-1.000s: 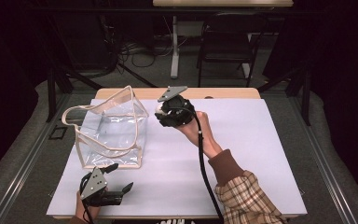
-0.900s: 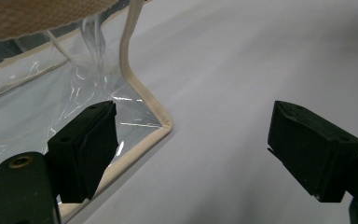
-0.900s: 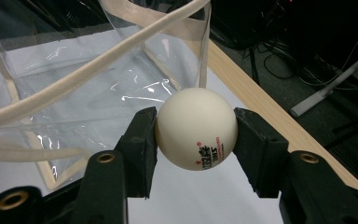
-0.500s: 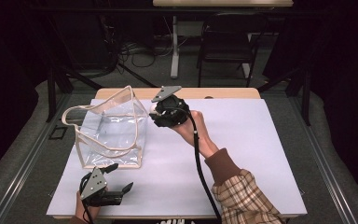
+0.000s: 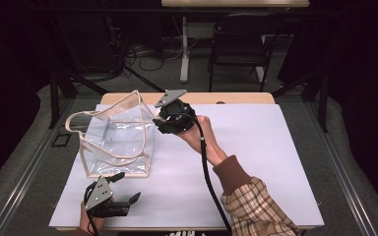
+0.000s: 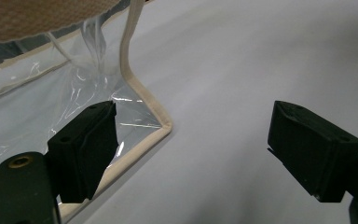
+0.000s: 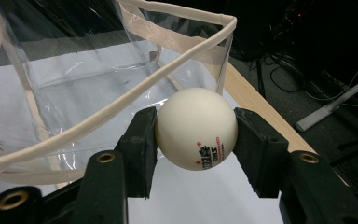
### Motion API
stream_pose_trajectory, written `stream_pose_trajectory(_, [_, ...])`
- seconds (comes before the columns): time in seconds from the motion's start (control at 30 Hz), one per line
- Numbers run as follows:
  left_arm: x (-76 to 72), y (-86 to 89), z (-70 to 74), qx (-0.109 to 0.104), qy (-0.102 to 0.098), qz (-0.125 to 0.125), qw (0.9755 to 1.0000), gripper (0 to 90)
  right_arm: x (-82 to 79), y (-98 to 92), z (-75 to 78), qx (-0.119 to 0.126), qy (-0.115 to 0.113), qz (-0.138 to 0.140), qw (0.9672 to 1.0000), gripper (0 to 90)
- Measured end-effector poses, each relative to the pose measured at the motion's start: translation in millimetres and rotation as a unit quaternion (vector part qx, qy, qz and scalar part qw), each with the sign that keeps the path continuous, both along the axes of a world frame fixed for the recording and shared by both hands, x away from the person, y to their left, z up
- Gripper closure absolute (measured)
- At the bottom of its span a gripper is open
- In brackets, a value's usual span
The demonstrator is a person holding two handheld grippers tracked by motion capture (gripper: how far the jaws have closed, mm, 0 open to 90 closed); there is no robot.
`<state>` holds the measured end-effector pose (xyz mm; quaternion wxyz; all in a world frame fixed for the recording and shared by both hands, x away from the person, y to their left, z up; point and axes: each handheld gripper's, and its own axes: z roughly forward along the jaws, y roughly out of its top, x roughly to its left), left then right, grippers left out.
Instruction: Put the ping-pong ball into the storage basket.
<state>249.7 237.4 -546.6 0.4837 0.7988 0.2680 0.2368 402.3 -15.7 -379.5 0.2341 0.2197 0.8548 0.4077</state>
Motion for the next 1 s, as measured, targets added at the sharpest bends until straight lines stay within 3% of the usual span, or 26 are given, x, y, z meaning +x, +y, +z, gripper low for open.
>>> stream_pose_trajectory(1.0, [-0.1,0.2,0.0,-0.001,0.000,0.000,1.0000,16.0,-0.8,30.1,2.3,-0.012,0.012,0.028,0.9995,50.7])
